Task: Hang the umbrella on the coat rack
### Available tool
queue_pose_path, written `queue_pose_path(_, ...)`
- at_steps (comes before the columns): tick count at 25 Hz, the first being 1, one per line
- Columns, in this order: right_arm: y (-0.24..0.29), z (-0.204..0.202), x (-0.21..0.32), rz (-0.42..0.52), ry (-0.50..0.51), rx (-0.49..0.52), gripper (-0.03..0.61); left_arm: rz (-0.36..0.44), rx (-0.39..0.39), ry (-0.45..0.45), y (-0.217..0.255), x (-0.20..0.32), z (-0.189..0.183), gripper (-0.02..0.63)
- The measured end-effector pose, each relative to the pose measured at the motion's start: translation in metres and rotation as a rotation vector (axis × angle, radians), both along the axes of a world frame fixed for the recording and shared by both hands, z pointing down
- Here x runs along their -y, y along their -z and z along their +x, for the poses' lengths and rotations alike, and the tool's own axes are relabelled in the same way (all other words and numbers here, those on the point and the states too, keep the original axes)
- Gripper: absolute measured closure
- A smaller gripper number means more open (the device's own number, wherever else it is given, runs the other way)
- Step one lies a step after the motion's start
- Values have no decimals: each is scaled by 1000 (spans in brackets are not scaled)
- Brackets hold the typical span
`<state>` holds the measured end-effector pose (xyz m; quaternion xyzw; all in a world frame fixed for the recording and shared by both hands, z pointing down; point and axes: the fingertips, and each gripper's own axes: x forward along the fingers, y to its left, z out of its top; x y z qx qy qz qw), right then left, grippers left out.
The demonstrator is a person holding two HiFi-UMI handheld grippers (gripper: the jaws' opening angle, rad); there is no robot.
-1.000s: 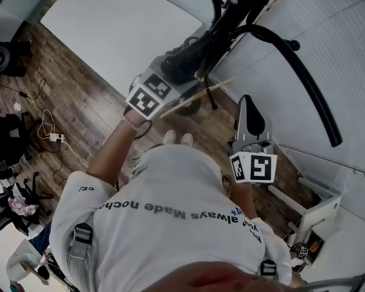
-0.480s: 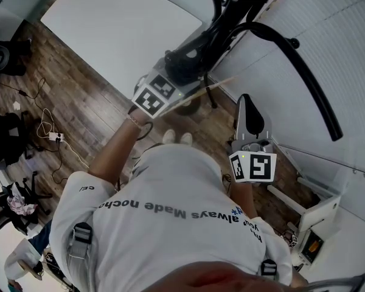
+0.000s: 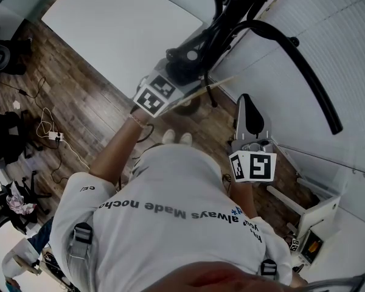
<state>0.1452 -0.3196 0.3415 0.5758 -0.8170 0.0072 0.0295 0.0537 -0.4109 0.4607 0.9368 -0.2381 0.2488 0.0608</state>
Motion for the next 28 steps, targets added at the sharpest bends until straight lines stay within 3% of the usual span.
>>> queue_pose_path(8,-2,-1,-1,5,5,2,577,46,-67,28,18,-3,-7,299)
queue_pose_path(20,5,-8,-7,13,18,3,577,185,-291,103,114,-31,-36,310)
queue_pose_path(24,5,-11,-9,18,29,2,577,213,-347,140,132,-48,-52,357)
queue_pose_path(28,2,-10,-5,17,36,-1,577,238,-410,191,142,-57,-65,459)
